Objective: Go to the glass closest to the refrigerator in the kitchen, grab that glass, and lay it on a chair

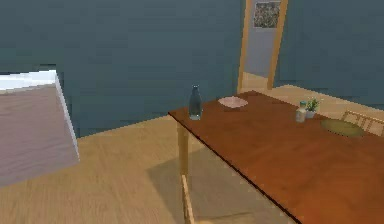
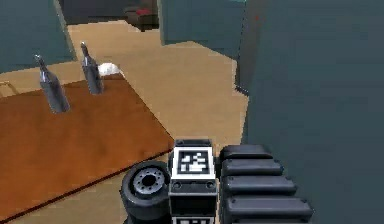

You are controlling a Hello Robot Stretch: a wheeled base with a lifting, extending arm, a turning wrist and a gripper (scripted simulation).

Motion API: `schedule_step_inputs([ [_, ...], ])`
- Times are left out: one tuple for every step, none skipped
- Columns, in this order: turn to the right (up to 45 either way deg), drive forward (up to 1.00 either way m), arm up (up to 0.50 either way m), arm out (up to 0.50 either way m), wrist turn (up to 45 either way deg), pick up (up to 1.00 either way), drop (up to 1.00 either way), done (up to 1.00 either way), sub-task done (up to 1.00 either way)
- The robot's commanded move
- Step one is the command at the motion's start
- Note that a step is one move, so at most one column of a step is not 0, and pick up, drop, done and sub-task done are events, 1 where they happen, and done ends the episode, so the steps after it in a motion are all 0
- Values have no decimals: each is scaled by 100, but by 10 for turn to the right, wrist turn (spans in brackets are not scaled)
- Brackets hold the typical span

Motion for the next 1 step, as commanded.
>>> schedule_step_inputs([
  [300,0,0,0,0,0,0,0,0],
])
